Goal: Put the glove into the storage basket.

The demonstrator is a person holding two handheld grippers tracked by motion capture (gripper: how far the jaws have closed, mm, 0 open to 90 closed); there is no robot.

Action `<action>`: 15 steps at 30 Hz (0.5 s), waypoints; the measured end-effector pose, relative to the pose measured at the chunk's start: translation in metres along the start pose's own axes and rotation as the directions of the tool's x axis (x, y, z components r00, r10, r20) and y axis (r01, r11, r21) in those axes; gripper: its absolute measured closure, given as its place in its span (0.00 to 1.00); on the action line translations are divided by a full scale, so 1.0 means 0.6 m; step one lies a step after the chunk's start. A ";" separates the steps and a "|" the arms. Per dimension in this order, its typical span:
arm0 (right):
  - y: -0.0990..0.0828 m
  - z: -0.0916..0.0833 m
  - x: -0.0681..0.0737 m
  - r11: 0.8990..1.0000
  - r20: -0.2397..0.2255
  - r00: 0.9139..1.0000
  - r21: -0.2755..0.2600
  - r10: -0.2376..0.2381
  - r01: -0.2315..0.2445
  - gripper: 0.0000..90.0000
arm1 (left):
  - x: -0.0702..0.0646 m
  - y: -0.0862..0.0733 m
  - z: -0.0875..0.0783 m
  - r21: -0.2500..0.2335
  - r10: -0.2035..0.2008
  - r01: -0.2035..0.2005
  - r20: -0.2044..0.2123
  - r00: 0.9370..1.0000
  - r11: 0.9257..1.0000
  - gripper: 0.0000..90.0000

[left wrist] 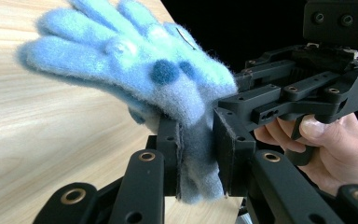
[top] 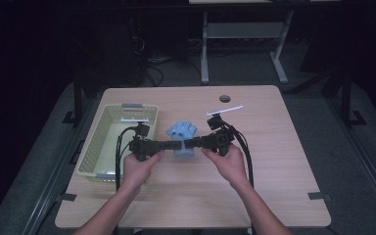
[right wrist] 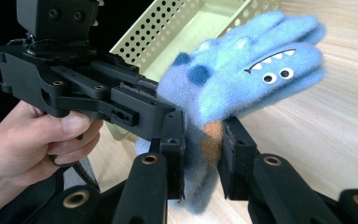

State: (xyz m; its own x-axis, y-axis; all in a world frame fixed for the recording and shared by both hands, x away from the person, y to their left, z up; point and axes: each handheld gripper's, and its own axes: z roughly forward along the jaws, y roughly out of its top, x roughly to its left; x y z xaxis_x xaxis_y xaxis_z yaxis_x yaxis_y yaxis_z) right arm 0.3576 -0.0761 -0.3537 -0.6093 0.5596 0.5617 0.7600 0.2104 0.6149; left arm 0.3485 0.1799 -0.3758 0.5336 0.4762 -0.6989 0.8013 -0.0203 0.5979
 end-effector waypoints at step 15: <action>0.027 0.031 0.014 1.000 -0.036 0.999 0.015 -0.017 0.017 0.82 | 0.016 0.009 -0.040 -0.020 0.006 -0.007 -0.025 1.000 1.000 0.81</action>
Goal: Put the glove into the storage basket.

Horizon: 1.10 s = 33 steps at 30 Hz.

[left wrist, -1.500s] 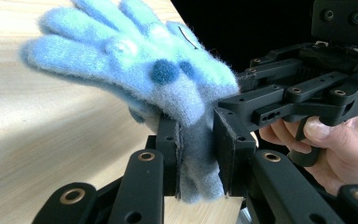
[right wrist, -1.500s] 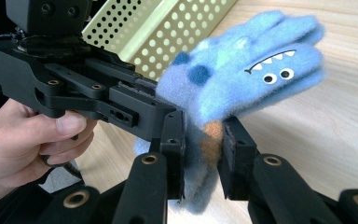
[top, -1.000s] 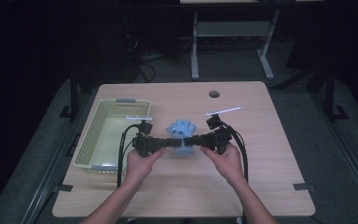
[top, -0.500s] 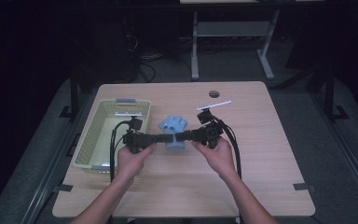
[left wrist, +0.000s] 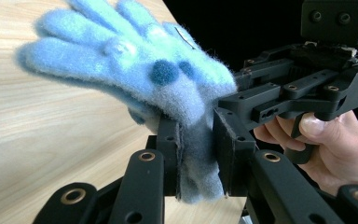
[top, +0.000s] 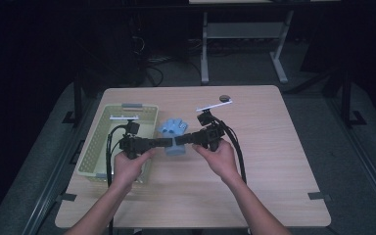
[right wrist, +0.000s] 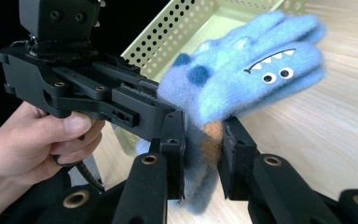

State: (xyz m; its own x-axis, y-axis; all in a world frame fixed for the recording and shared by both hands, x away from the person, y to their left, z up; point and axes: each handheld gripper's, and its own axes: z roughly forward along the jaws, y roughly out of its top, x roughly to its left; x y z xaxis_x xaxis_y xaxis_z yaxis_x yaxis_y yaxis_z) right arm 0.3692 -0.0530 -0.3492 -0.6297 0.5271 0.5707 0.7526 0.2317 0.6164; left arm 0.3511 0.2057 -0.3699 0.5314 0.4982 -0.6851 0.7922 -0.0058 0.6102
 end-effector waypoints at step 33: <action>0.035 0.055 0.024 0.999 -0.025 0.999 0.018 -0.034 0.034 0.82 | 0.031 0.007 -0.056 -0.024 -0.039 0.039 -0.010 0.999 0.999 0.81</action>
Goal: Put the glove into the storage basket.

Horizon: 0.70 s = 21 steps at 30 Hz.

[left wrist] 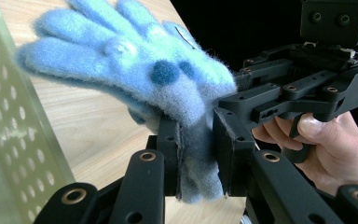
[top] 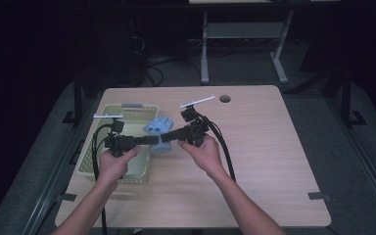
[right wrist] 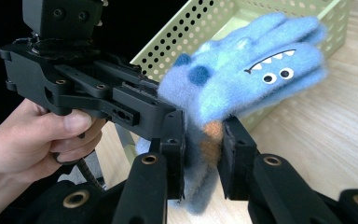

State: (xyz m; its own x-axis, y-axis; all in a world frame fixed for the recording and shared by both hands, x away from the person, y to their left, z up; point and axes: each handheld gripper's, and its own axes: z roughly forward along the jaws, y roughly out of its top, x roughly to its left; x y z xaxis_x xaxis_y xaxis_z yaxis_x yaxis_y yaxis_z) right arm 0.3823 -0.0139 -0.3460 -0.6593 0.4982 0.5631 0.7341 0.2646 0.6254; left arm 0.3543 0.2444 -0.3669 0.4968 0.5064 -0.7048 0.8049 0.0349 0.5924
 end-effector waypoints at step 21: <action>0.023 0.038 0.018 1.000 -0.026 1.000 0.006 -0.005 0.005 0.82 | 0.022 0.006 -0.041 -0.017 -0.016 0.015 -0.004 1.000 1.000 0.81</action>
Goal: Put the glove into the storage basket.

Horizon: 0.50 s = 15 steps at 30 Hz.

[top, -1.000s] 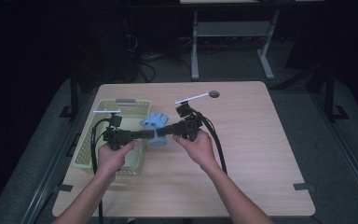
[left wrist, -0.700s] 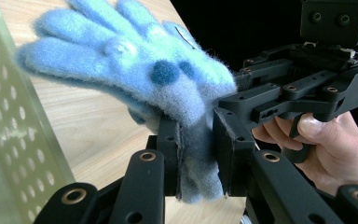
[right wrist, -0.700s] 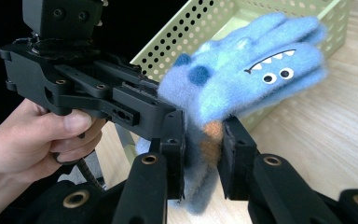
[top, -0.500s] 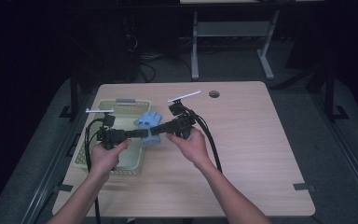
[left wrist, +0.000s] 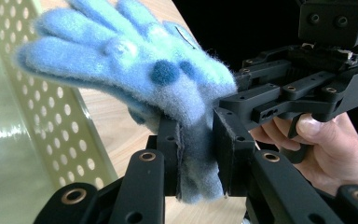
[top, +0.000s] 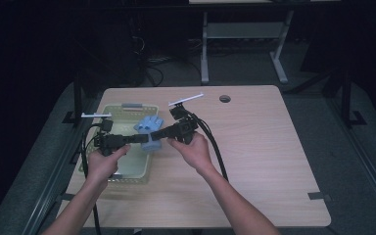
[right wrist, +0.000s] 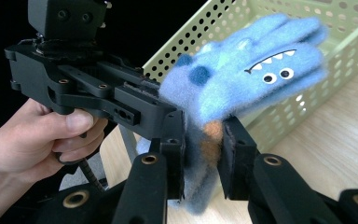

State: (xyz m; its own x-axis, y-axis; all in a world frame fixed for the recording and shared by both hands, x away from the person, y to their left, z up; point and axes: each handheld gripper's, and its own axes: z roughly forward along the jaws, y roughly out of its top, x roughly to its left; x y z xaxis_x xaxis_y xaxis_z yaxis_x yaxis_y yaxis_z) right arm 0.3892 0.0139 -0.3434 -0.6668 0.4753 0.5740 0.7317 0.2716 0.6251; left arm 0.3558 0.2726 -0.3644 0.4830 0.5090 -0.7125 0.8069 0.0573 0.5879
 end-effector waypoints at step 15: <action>0.012 0.033 0.009 1.000 -0.017 1.000 -0.009 -0.002 0.002 0.82 | 0.020 0.002 -0.029 -0.013 -0.012 0.012 -0.008 1.000 1.000 0.83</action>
State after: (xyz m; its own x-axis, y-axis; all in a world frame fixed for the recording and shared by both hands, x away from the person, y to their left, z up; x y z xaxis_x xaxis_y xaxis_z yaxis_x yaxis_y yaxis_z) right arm 0.3938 0.0346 -0.3462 -0.6707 0.4605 0.5814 0.7291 0.2654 0.6309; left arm 0.3565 0.2941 -0.3657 0.4703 0.5150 -0.7166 0.8083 0.0744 0.5840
